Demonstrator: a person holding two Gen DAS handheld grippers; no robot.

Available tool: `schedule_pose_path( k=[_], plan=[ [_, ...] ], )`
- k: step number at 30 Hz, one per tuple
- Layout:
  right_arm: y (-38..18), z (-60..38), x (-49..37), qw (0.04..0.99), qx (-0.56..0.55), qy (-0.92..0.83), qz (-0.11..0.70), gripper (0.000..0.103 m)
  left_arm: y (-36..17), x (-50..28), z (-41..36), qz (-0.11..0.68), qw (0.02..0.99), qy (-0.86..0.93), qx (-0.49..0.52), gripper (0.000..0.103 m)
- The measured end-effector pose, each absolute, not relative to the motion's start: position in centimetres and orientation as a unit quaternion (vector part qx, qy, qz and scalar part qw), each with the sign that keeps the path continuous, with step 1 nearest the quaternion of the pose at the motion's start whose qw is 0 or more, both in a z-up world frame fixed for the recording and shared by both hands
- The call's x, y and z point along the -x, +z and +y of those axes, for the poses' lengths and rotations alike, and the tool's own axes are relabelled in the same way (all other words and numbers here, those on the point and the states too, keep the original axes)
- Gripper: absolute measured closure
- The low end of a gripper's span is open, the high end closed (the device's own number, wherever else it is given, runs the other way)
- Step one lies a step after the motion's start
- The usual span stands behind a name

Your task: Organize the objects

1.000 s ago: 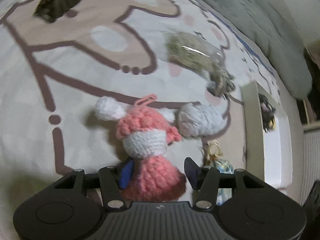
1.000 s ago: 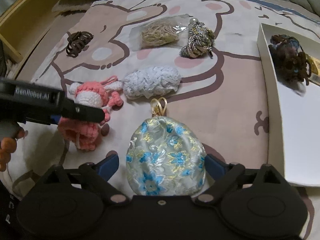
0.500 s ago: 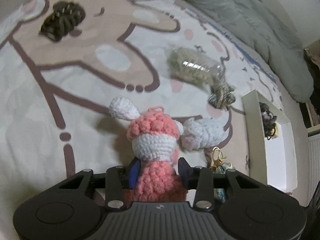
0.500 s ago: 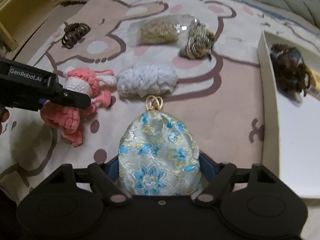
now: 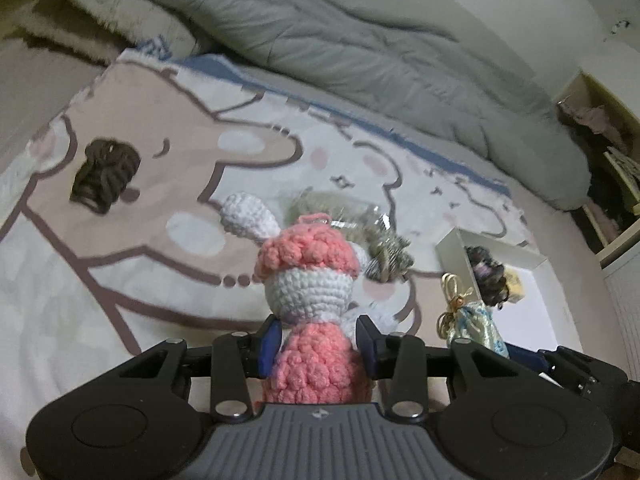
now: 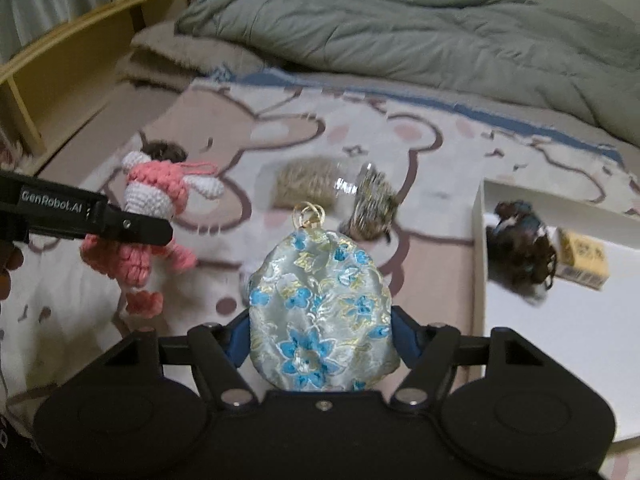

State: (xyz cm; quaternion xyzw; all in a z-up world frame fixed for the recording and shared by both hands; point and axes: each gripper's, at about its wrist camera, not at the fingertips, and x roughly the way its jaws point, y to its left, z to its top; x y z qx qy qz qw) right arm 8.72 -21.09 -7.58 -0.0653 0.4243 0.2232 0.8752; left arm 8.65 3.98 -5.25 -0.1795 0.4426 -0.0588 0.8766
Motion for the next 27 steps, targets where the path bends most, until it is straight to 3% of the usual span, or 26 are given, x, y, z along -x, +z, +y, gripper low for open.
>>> schedule_pose_path(
  k=[15, 27],
  plan=[
    [-2.7, -23.8, -8.7, 0.926, 0.072, 0.174, 0.327, 0.033, -0.9, -8.3, 1.9, 0.377, 0.909, -0.087, 0.155, 0.061],
    [0.2, -28.4, -9.1, 0.95, 0.043, 0.129, 0.281, 0.033, 1.0, -9.1, -3.2, 0.348, 0.916, -0.144, 0.137, 0.076]
  ],
)
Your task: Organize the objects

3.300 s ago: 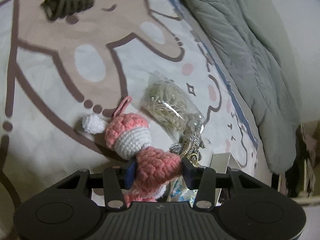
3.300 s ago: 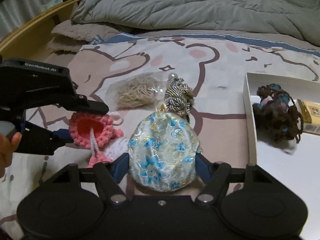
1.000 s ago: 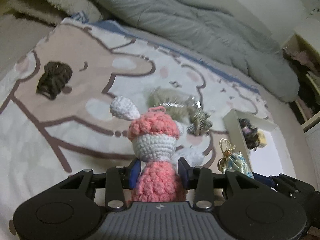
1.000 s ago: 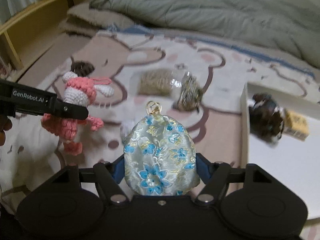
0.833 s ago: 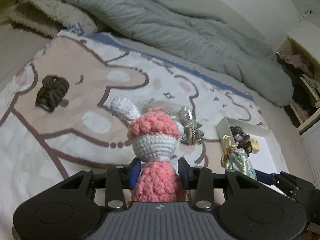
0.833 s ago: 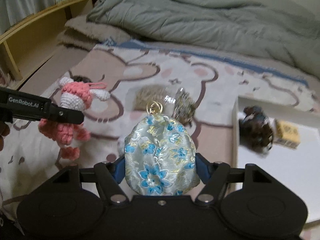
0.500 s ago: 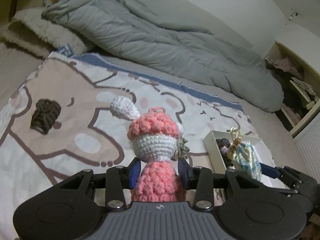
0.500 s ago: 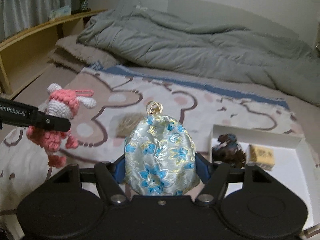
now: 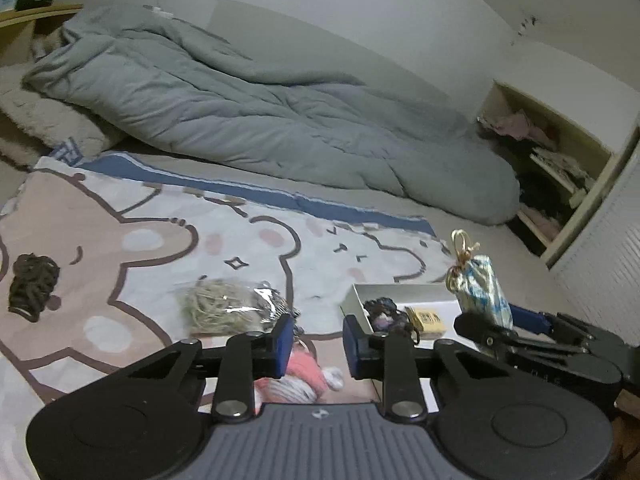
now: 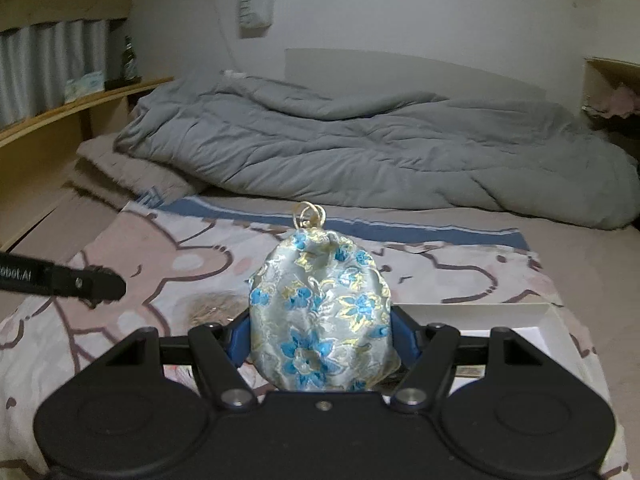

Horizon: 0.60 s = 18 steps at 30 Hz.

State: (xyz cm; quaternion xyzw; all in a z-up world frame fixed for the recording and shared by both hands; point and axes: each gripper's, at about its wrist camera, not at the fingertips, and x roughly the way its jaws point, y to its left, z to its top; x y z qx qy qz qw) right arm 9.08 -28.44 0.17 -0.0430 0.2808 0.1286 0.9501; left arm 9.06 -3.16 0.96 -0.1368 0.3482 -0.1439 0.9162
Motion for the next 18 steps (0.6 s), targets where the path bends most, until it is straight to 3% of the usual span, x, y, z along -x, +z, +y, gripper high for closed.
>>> schedule_pose_path(
  k=[6, 10, 18],
  plan=[
    [-0.4, -29.7, -9.4, 0.948, 0.037, 0.123, 0.292, 0.034, -1.2, -9.7, -4.8, 0.399, 0.901, -0.144, 0.088, 0.071],
    [-0.8, -29.8, -9.4, 0.945, 0.041, 0.128, 0.298, 0.034, -3.5, -10.1, -6.0, 0.438, 0.884, -0.161, 0.035, 0.054],
    [-1.1, -29.8, -9.5, 0.942, 0.04, 0.137, 0.303, 0.034, -8.2, -11.4, -10.1, 0.48, 0.846, -0.217, -0.082, 0.054]
  ],
)
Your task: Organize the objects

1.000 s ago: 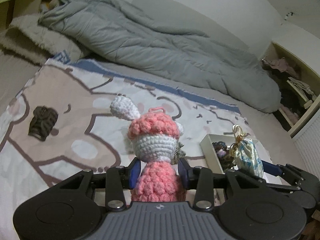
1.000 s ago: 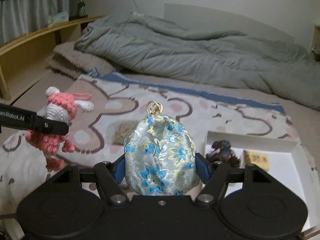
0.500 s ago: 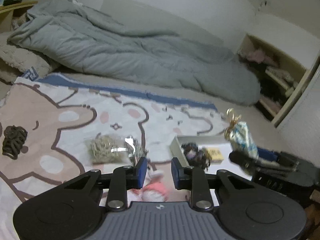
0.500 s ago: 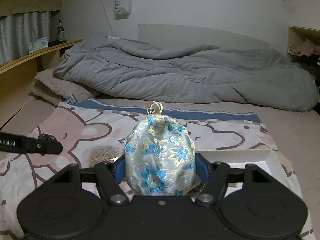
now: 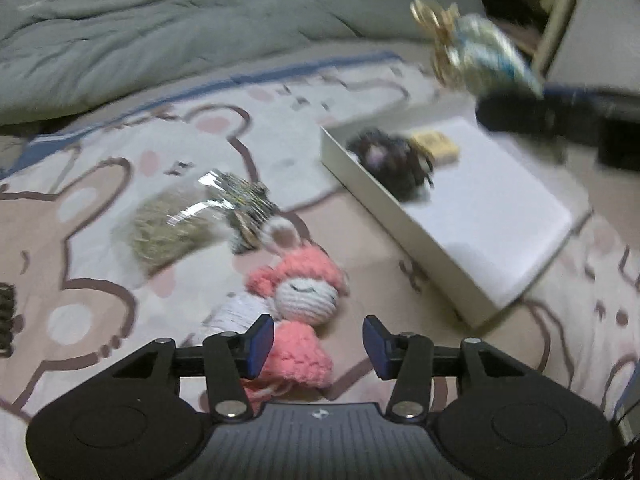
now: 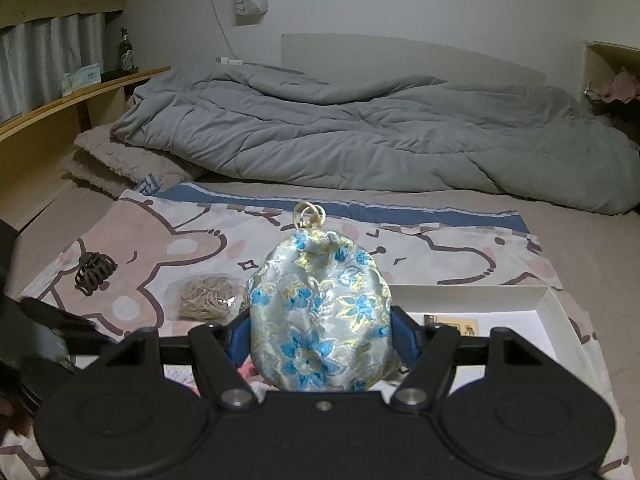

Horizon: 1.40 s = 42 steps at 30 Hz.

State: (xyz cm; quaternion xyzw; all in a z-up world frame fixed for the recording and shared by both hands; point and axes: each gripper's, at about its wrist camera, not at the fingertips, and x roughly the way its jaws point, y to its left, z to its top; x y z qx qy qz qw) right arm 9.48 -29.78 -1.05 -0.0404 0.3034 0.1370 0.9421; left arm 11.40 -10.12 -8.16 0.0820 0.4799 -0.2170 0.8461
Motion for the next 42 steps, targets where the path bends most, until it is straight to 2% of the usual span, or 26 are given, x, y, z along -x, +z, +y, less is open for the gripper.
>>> schedule_pose_path(
  k=[5, 10, 16, 26, 42],
  plan=[
    [-1.2, -29.9, -9.6, 0.94, 0.039, 0.141, 0.307, 0.034, -10.2, -12.4, -11.8, 0.487, 0.839, -0.206, -0.131, 0.055],
    [-1.5, -30.0, -9.9, 0.938, 0.038, 0.146, 0.312, 0.034, -12.1, -12.8, -13.1, 0.487, 0.829, -0.198, -0.192, 0.069],
    [-2.0, -30.1, -10.1, 0.935, 0.042, 0.148, 0.318, 0.033, -13.5, -13.1, -13.5, 0.482, 0.827, -0.19, -0.219, 0.071],
    [-2.0, -30.4, -10.0, 0.937, 0.048, 0.144, 0.315, 0.034, -10.6, -12.7, -11.5, 0.488, 0.844, -0.193, -0.113, 0.072],
    [-0.1, -30.9, -8.8, 0.949, 0.053, 0.13, 0.283, 0.034, -3.1, -10.8, -8.5, 0.418, 0.887, -0.192, 0.045, 0.072]
  ],
)
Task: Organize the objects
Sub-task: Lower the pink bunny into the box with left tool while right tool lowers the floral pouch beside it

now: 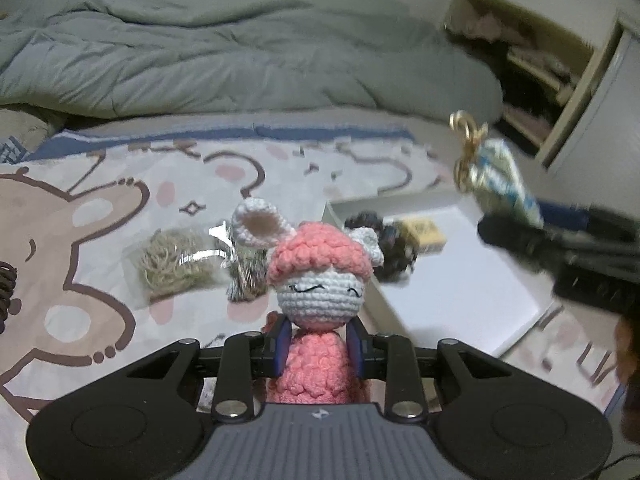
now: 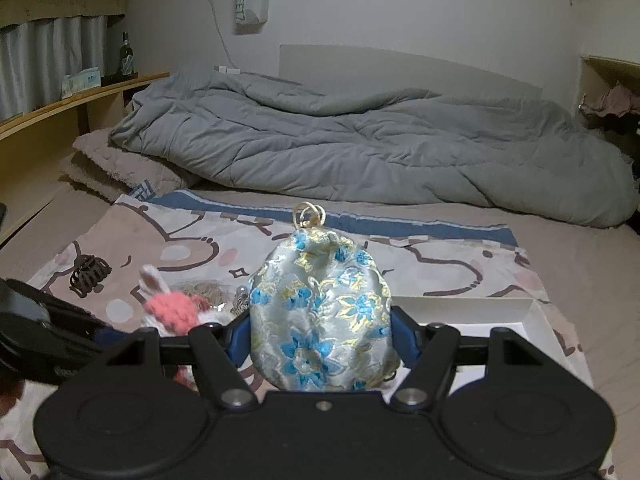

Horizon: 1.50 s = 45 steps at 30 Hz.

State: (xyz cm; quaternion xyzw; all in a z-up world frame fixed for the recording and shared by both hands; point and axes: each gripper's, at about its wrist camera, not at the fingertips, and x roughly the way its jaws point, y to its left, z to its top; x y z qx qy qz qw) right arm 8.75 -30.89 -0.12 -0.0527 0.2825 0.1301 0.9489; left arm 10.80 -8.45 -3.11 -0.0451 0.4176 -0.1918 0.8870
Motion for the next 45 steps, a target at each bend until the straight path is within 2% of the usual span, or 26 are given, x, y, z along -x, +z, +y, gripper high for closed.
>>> schedule_pose_path(
  k=[8, 22, 31, 45],
  plan=[
    [0.7, -32.5, -8.5, 0.956, 0.052, 0.109, 0.266, 0.034, -1.0, -11.0, -9.7, 0.37, 0.898, -0.21, 0.109, 0.072],
    [-1.9, -36.6, -10.0, 0.951, 0.055, 0.051, 0.301, 0.034, -3.1, -12.6, -14.9, 0.38, 0.869, -0.258, 0.186, 0.072],
    [-3.9, -38.8, -10.5, 0.941, 0.056, 0.028, 0.333, 0.034, -4.6, -13.3, -17.8, 0.387, 0.857, -0.28, 0.193, 0.072],
    [-8.0, -41.0, -11.7, 0.908, 0.018, 0.02, 0.419, 0.034, -9.8, -14.4, -19.9, 0.469, 0.829, -0.231, 0.199, 0.072]
  ],
)
